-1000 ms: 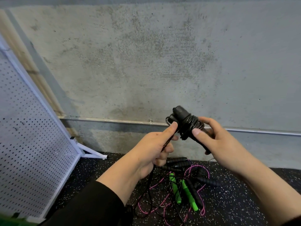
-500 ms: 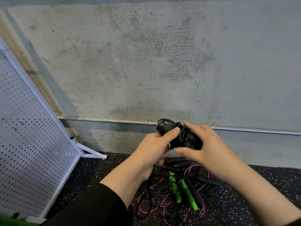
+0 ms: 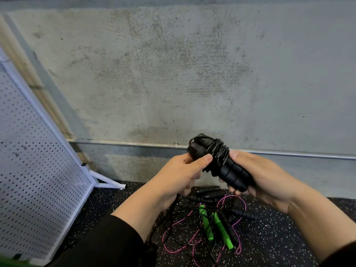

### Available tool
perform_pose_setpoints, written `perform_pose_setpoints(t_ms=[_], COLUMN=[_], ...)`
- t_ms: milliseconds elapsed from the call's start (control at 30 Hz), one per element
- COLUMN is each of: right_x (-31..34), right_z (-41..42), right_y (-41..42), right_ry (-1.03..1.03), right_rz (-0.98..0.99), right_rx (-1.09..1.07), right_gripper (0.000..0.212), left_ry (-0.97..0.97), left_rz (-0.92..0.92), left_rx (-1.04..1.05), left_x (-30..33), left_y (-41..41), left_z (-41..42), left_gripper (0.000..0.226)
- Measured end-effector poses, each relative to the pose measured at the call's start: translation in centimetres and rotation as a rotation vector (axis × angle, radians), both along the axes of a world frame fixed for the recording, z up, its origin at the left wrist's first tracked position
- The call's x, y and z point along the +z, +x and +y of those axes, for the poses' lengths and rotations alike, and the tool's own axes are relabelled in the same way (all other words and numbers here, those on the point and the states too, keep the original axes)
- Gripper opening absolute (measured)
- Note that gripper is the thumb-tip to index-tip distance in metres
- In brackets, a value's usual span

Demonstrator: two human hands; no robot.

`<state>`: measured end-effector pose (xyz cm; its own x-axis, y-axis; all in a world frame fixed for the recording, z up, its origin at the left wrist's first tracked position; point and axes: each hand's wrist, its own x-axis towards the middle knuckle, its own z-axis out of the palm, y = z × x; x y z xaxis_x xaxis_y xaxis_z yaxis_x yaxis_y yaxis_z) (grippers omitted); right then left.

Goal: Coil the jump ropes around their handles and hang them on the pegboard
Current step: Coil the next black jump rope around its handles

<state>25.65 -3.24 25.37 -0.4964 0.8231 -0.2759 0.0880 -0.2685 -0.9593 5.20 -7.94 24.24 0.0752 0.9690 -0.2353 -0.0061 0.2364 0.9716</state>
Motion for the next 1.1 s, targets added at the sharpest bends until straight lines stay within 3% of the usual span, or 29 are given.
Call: perform_pose_setpoints(t_ms=[133,267,433,533,733,867,1000,1100], right_x=[-0.3,-0.7,-1.3,-1.9,-0.4,0.5,0.9,0.3], right_z=[0.1,0.2,-0.2,-0.4,-0.3,-0.6,-0.6,-0.8], right_y=[-0.7,-0.6,-1.7,-2.4,-1.1,-0.1,-0.2,-0.7], right_ry=[0.259,0.487,0.654,0.787,0.471,0.308,0.322,0.446], right_rz=[-0.113,-0.364,-0.514,-0.619,-0.373,-0.249,-0.193,-0.303], right_rx=[-0.154,-0.086,-0.076,-0.071,0.024,0.186,0.081,-0.036], right_gripper=[0.042,0.052,0.064,0.067,0.053,0.043,0.041,0.062], left_ry=[-0.041,-0.098,-0.162,-0.167,-0.065,-0.045,-0.060,-0.065], left_rz=[-0.001,-0.037,-0.194,-0.238,-0.164,-0.136,-0.150,-0.150], left_rx=[0.019,0.046,0.098,0.135,0.090,0.014,-0.012,0.007], left_x=[0.0,-0.2,-0.7,-0.7,-0.7,-0.7,-0.3,0.1], left_y=[-0.2,-0.1,0.2,0.4,0.2,0.5,0.6,0.8], left_z=[0.0,0.3,0.5,0.5,0.4,0.2,0.0,0.0], left_gripper=[0.035,0.045,0.065,0.055,0.038,0.045,0.043,0.039])
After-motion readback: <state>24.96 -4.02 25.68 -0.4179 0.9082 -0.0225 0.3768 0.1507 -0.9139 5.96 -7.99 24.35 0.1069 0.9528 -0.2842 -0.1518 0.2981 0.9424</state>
